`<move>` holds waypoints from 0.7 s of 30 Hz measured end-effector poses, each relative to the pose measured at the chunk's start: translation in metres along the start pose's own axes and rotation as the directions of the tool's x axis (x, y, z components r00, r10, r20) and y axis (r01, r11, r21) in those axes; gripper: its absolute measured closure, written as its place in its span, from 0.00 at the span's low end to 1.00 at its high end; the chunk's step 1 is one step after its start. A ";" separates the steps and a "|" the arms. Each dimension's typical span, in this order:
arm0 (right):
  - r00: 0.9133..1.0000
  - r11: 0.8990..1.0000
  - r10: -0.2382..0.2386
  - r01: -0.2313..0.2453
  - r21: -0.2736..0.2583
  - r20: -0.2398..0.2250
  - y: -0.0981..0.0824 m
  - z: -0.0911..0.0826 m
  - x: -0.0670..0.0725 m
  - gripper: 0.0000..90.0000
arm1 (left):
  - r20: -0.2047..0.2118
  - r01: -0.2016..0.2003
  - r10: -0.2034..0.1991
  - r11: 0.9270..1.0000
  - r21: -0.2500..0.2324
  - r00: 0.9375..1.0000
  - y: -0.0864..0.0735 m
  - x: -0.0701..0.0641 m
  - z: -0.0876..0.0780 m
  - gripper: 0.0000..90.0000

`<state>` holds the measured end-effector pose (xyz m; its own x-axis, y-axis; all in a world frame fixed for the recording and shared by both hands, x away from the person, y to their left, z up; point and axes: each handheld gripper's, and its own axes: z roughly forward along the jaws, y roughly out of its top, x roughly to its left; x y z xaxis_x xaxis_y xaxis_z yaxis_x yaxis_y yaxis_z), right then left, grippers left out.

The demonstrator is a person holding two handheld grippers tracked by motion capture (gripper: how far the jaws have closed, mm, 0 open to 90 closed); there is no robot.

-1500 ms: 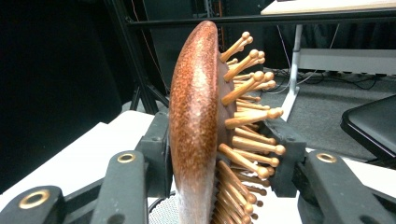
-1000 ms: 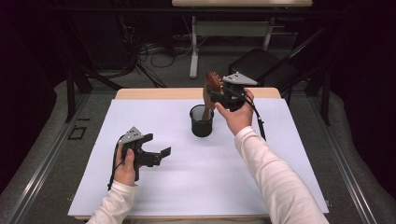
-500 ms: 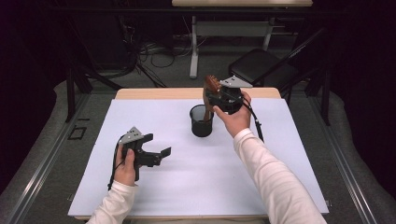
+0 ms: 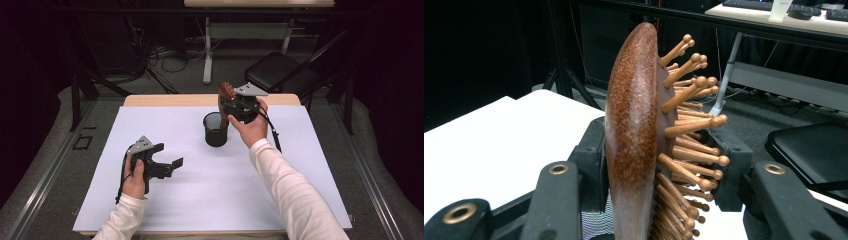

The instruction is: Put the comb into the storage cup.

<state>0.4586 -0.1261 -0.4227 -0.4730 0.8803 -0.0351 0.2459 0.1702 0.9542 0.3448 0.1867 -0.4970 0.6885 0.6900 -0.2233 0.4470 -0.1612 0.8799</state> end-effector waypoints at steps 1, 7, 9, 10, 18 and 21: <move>1.000 1.000 -0.001 0.001 -0.002 0.002 0.000 0.000 0.000 0.57 | 0.000 -0.001 0.001 1.000 0.000 1.000 0.000 0.000 0.000 0.00; 1.000 1.000 -0.014 0.014 -0.011 0.005 -0.001 0.000 0.003 0.56 | 0.000 -0.001 0.001 1.000 0.001 1.000 0.000 0.000 0.000 0.01; 1.000 0.999 -0.028 0.028 -0.015 0.005 -0.002 0.000 0.004 0.56 | 0.001 0.000 0.000 1.000 0.000 1.000 0.000 0.000 0.000 0.00; 0.999 0.999 -0.033 0.033 -0.016 0.004 -0.002 0.000 0.005 0.56 | 0.002 0.001 -0.001 1.000 0.001 1.000 0.000 0.000 0.000 0.01; 0.998 0.998 -0.065 0.065 -0.016 0.000 -0.003 -0.001 0.009 0.56 | 0.003 0.005 -0.005 1.000 0.005 1.000 -0.001 0.000 0.001 0.00; 0.997 0.997 -0.080 0.080 -0.018 0.002 -0.003 -0.002 0.011 0.56 | 0.004 0.003 -0.003 1.000 0.006 1.000 -0.001 0.000 0.001 0.00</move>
<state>0.4513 -0.1178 -0.4250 -0.4895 0.8648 -0.1117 0.1924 0.2320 0.9535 0.3449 0.1857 -0.4980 0.6892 0.6879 -0.2275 0.4527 -0.1637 0.8765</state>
